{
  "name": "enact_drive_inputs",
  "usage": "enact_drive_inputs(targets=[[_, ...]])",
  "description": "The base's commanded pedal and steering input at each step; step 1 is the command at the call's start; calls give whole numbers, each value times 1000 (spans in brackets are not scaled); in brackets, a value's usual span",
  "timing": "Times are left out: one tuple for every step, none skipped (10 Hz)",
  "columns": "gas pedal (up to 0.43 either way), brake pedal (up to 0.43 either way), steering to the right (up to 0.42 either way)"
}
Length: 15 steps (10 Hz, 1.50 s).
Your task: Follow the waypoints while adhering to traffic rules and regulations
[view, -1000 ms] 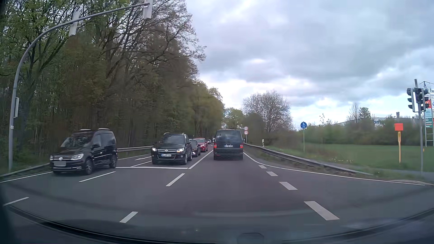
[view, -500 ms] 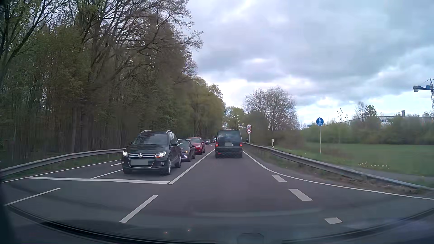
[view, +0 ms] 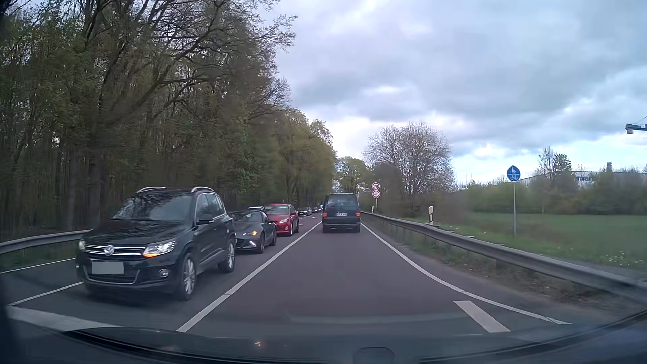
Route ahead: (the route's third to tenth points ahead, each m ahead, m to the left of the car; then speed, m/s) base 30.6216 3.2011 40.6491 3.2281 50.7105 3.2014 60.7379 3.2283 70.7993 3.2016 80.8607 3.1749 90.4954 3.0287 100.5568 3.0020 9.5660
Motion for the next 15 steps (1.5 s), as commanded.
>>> enact_drive_inputs(targets=[[220,0,-4],[220,0,-4],[220,6,-4],[220,6,-4],[220,0,-4],[220,0,-4],[220,6,-3],[220,0,-3],[220,0,-3],[220,6,-3],[220,0,-3],[220,0,-3],[220,6,-3],[220,6,-3],[220,0,-3]])
